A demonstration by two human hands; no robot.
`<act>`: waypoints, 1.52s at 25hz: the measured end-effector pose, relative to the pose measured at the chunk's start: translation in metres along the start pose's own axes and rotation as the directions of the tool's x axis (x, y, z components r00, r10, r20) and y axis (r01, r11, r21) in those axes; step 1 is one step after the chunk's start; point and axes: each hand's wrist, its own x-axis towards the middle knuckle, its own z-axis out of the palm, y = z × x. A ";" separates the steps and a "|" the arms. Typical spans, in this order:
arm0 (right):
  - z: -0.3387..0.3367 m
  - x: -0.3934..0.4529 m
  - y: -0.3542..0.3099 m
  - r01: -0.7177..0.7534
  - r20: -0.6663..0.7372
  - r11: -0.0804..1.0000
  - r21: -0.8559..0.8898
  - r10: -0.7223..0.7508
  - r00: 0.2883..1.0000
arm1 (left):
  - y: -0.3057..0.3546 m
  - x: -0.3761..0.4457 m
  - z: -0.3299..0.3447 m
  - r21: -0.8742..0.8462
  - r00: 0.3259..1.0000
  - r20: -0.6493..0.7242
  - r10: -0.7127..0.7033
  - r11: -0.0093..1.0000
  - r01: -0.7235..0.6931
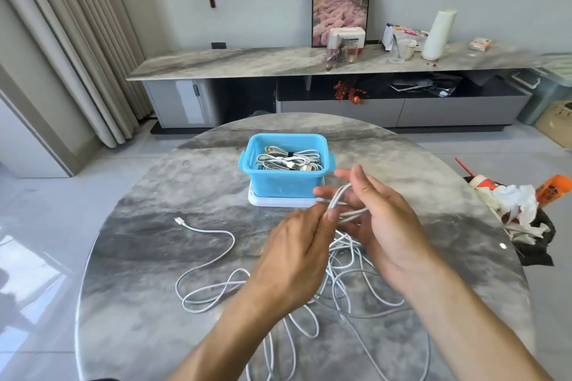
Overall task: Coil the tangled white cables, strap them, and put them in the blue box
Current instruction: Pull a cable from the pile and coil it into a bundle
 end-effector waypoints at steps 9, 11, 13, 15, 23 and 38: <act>0.010 -0.006 -0.007 -0.025 -0.037 0.971 0.237 0.035 0.999 | 0.016 0.001 -0.003 -0.669 0.733 0.675 -0.084 0.350 0.656; 0.009 -0.005 -0.005 0.004 -0.137 0.975 0.223 0.027 0.990 | 0.022 0.000 0.004 -0.626 0.729 0.668 -0.148 0.417 0.659; 0.006 -0.001 -0.004 -0.017 -0.110 0.968 0.252 0.046 0.993 | 0.020 -0.001 0.009 -0.619 0.783 0.583 -0.216 0.506 0.600; -0.003 -0.002 -0.007 -0.127 0.170 0.986 0.112 0.107 0.980 | 0.015 0.002 0.006 -0.681 0.866 0.420 -0.271 0.537 0.498; -0.037 -0.002 -0.021 -0.078 0.297 0.724 -0.685 0.375 0.878 | -0.003 0.026 -0.069 -0.920 0.911 0.062 -0.407 0.331 0.210; 0.001 -0.005 -0.002 0.204 -0.279 0.978 0.048 -0.183 0.943 | 0.006 0.007 -0.002 -0.044 0.994 0.112 -0.002 0.999 0.007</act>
